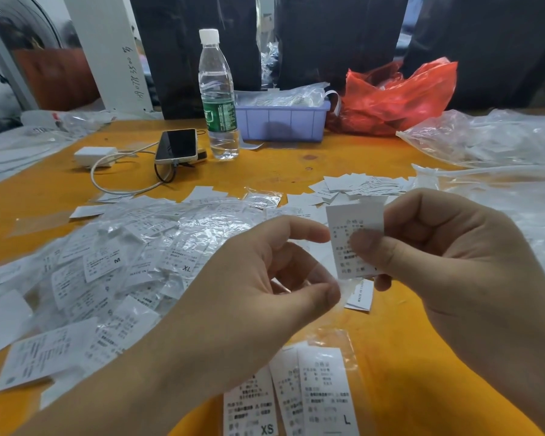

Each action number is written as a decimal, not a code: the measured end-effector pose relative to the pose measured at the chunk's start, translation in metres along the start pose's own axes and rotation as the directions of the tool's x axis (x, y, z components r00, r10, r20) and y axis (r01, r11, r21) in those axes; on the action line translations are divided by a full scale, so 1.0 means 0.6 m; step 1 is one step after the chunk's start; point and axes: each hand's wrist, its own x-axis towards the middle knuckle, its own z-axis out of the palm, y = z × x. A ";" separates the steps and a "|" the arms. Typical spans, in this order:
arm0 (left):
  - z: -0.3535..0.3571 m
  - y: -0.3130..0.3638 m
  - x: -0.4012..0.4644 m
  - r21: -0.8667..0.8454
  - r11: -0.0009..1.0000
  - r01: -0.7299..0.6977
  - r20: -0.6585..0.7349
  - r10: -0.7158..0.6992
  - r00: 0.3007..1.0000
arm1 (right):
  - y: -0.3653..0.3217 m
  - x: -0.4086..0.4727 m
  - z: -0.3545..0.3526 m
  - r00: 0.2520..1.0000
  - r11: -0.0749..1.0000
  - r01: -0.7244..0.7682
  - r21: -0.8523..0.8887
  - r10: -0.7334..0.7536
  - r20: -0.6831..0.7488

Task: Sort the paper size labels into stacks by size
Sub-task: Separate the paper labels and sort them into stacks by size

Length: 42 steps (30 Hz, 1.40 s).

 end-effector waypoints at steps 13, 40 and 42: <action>-0.002 -0.004 0.005 -0.055 0.998 -0.024 -0.008 0.024 1.000 | 0.008 0.000 0.002 0.987 0.991 -0.135 -0.009 0.135 0.085; -0.008 -0.003 0.004 -0.023 1.000 0.015 -0.073 -0.017 0.997 | 0.015 -0.003 -0.011 0.994 0.982 0.023 -0.186 -0.002 0.110; -0.008 -0.003 0.004 -0.021 1.000 0.013 -0.070 -0.015 0.997 | 0.016 -0.004 -0.010 0.998 0.967 0.029 -0.253 -0.013 0.066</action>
